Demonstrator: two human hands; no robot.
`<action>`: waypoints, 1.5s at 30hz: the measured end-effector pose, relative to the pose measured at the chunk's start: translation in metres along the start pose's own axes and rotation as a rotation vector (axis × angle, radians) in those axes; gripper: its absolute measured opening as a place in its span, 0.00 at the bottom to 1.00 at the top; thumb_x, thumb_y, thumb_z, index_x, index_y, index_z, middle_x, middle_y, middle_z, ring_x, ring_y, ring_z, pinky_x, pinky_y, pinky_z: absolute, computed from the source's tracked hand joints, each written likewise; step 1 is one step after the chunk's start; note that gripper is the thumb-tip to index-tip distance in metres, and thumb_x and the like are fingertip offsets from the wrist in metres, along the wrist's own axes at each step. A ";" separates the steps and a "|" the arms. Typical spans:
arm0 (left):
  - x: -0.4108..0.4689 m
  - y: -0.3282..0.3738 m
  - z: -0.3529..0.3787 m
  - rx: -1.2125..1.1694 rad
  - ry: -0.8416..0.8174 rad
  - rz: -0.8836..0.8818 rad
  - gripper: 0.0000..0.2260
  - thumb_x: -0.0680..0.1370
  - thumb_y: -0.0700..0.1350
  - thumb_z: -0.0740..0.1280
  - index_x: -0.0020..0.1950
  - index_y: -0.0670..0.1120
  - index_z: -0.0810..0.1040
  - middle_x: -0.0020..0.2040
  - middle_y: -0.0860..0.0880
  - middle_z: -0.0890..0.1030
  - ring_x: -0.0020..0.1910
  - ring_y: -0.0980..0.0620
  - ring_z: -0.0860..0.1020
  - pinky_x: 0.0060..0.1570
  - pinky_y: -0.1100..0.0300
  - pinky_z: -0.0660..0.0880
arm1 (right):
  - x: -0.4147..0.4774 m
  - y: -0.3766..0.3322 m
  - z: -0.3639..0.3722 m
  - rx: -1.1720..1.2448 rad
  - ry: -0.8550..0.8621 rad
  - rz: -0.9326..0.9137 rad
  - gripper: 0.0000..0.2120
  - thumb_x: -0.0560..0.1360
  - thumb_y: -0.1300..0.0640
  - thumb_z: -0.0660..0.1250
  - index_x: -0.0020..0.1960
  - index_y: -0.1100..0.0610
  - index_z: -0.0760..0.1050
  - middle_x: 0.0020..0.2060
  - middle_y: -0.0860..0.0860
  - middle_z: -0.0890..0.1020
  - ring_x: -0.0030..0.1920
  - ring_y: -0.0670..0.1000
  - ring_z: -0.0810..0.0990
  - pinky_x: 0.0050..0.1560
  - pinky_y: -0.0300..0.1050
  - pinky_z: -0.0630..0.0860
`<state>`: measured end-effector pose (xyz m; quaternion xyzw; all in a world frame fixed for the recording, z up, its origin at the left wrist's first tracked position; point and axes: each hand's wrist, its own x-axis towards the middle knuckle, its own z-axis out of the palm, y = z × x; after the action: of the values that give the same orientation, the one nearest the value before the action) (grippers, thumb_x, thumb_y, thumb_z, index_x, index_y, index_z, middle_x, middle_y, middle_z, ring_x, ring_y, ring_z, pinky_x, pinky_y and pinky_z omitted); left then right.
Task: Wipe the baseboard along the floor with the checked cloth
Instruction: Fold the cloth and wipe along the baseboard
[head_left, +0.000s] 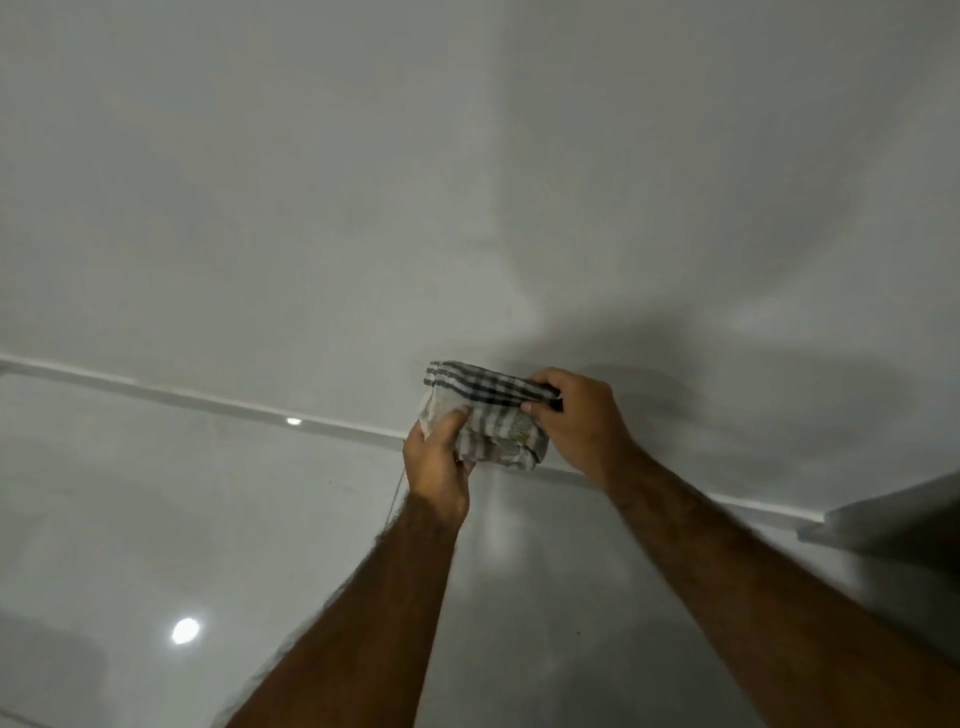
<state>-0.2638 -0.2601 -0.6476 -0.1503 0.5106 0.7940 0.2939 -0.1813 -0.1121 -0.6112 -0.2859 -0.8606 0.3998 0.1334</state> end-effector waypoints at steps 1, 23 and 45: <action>0.013 -0.019 -0.011 -0.061 0.024 0.003 0.17 0.75 0.37 0.73 0.65 0.39 0.80 0.58 0.38 0.86 0.56 0.39 0.85 0.57 0.43 0.82 | 0.002 0.018 0.020 0.003 0.007 0.010 0.09 0.78 0.65 0.78 0.58 0.60 0.87 0.47 0.50 0.88 0.48 0.49 0.85 0.49 0.33 0.74; 0.191 -0.190 -0.154 -0.166 0.284 0.147 0.21 0.75 0.32 0.71 0.67 0.42 0.80 0.59 0.38 0.85 0.54 0.36 0.85 0.53 0.41 0.82 | 0.107 0.149 0.088 -1.205 0.788 -1.156 0.31 0.89 0.39 0.61 0.86 0.54 0.63 0.85 0.56 0.62 0.84 0.59 0.63 0.85 0.60 0.51; 0.259 -0.243 -0.133 0.600 0.289 0.323 0.11 0.77 0.40 0.72 0.58 0.46 0.83 0.52 0.49 0.85 0.53 0.48 0.82 0.50 0.63 0.76 | 0.112 0.158 0.092 -1.164 0.833 -1.213 0.32 0.88 0.36 0.62 0.86 0.51 0.63 0.84 0.57 0.65 0.82 0.62 0.63 0.84 0.62 0.45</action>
<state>-0.3236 -0.2241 -1.0197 -0.0854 0.7740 0.6158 0.1206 -0.2521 -0.0191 -0.7911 0.0697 -0.8101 -0.3662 0.4525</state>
